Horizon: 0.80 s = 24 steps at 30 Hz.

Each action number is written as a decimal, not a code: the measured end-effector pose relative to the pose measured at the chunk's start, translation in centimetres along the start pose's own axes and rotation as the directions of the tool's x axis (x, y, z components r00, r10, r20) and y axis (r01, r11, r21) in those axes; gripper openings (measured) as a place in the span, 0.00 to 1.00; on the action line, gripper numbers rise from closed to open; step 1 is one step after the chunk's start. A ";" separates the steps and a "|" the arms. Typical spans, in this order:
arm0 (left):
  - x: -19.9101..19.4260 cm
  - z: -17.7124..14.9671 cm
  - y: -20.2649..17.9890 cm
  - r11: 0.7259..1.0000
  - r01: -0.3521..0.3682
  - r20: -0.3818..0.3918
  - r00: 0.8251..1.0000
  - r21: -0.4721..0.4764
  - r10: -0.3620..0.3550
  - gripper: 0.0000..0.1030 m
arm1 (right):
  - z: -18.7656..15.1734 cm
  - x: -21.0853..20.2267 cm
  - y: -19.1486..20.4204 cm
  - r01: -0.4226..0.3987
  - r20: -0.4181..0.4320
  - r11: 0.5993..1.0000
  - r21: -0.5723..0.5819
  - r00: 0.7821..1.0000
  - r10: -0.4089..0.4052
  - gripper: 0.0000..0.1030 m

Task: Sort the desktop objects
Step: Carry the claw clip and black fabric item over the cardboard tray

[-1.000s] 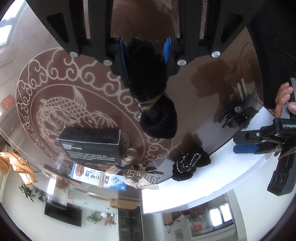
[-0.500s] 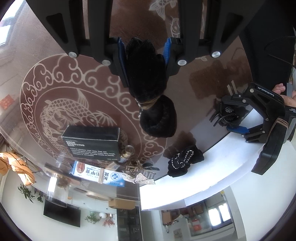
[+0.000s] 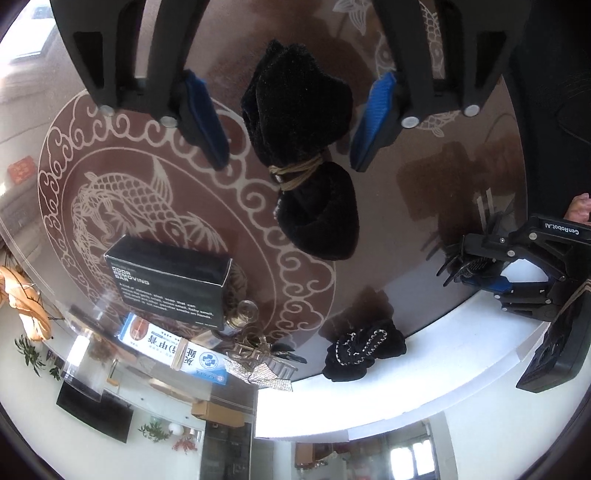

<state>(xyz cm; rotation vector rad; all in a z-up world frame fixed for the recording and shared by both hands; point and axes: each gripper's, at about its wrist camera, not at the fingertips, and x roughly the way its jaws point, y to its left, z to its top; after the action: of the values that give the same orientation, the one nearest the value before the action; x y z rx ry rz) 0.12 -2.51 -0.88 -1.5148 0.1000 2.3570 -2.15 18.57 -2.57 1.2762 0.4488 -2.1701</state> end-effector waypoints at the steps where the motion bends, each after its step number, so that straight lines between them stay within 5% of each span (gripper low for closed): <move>1: -0.3 0.0 -0.1 1.000 0.014 0.012 1.000 -0.018 -0.014 0.46 | 0.1 -0.3 -0.1 -0.001 0.005 1.000 0.013 1.000 0.001 0.27; 8: -6.7 1.4 1.6 0.993 0.074 0.158 0.986 -0.097 -0.058 0.46 | 4.0 -4.8 -0.2 -0.099 0.129 0.988 0.119 0.988 0.083 0.27; 13: -11.5 2.6 7.8 0.982 -0.015 0.224 0.973 -0.189 0.058 0.46 | 11.2 -7.3 5.2 -0.191 0.233 0.981 0.021 0.955 0.181 0.27; 19: -13.1 1.0 18.3 0.914 -0.172 0.146 0.960 -0.369 0.240 0.46 | 19.9 -5.9 15.3 -0.272 0.269 0.951 -0.150 0.914 0.304 0.28; 24: -11.3 -0.8 23.3 0.861 -0.255 0.049 0.951 -0.440 0.306 0.46 | 23.7 -0.2 21.7 -0.335 0.172 0.925 -0.180 0.915 0.365 0.28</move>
<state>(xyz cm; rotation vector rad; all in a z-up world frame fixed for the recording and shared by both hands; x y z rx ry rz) -2.29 -27.35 6.11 -1.6361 -0.2649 2.8408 -4.57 -11.21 9.24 0.9582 0.2654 -1.8984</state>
